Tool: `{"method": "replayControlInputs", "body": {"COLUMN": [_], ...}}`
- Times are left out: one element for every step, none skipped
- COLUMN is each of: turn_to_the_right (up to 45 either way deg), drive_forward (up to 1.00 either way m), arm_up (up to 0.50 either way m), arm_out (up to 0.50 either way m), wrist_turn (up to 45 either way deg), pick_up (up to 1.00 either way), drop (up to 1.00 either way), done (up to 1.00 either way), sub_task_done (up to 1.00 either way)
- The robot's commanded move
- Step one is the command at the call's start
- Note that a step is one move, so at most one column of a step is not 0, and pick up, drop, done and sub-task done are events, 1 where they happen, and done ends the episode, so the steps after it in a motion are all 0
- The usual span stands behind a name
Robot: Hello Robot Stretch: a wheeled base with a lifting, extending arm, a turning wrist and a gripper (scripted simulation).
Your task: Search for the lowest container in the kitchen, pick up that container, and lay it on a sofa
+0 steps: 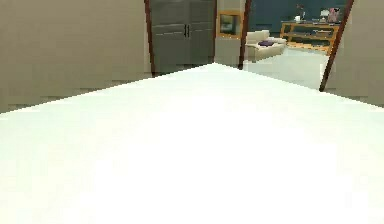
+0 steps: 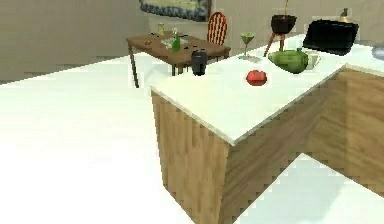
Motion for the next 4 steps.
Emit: {"method": "replayControlInputs", "body": {"turn_to_the_right": [45.0, 3.0, 0.0, 0.0], "drive_forward": [0.0, 0.0, 1.0, 0.15], "arm_up": [0.0, 0.0, 0.0, 0.0], "arm_out": [0.0, 0.0, 0.0, 0.0], "wrist_turn": [0.0, 0.0, 0.0, 0.0], "pick_up": [0.0, 0.0, 0.0, 0.0], "drop": [0.0, 0.0, 0.0, 0.0], "done": [0.0, 0.0, 0.0, 0.0], "sub_task_done": [0.0, 0.0, 0.0, 0.0]}}
